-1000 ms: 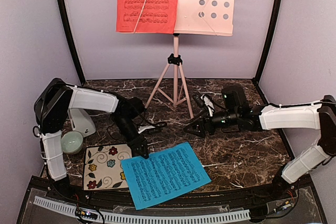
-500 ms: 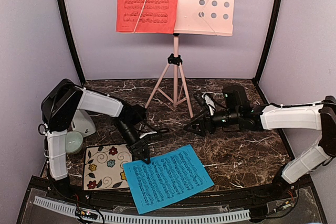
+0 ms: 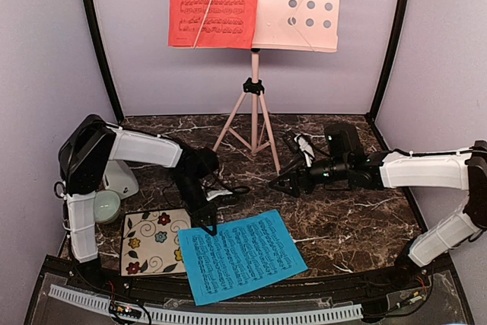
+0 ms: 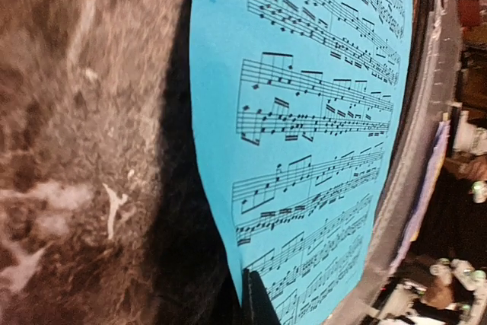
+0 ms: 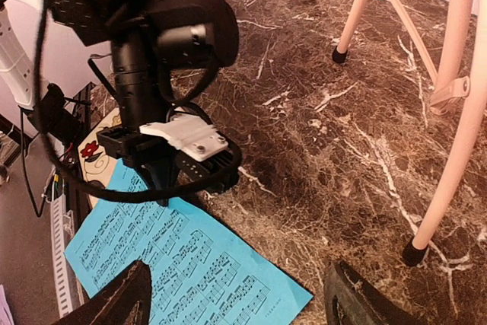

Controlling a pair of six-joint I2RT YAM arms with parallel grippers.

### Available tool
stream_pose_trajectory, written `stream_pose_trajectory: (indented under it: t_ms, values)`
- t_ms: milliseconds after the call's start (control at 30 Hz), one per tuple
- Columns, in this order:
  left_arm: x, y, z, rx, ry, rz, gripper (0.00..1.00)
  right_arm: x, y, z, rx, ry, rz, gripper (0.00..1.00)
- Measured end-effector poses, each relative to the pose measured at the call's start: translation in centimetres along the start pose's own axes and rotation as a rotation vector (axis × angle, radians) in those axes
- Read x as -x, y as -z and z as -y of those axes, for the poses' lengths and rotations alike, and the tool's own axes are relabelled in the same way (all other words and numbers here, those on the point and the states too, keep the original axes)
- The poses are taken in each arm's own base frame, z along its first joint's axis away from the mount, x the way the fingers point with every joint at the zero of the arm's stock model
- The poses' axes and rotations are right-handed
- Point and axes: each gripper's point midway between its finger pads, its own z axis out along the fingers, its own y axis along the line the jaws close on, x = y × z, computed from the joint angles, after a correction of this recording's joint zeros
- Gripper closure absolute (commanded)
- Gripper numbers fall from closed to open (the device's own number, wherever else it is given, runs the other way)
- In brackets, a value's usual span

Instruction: Set up the instrument practice props

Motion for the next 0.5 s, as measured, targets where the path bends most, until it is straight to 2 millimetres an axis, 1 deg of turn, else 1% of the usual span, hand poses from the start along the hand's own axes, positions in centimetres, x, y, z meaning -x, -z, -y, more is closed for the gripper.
stream_pose_trajectory:
  t_ms: [67, 167, 233, 300, 400, 500]
  values:
    - [1.0, 1.2, 0.7, 0.105, -0.078, 0.013, 1.0, 0.4, 0.5, 0.2, -0.023, 0.008, 0.01, 0.22]
    - [3.0, 3.6, 2.8, 0.251, -0.212, 0.068, 1.0, 1.2, 1.5, 0.6, -0.078, 0.02, 0.036, 0.2]
    - [4.2, 5.5, 4.2, 0.34, -0.291, 0.111, 1.0, 2.3, 2.7, 0.6, -0.121, 0.035, 0.073, 0.19]
    - [4.9, 6.8, 5.2, 0.417, -0.348, 0.138, 1.0, 3.6, 4.0, 0.4, -0.155, 0.057, 0.117, 0.19]
    - [5.6, 8.8, 5.7, 0.559, -0.415, 0.153, 1.0, 5.4, 6.2, -0.4, -0.186, 0.107, 0.177, 0.19]
    - [6.2, 10.5, 5.6, 0.699, -0.459, 0.145, 1.0, 6.7, 7.5, -1.3, -0.191, 0.153, 0.194, 0.19]
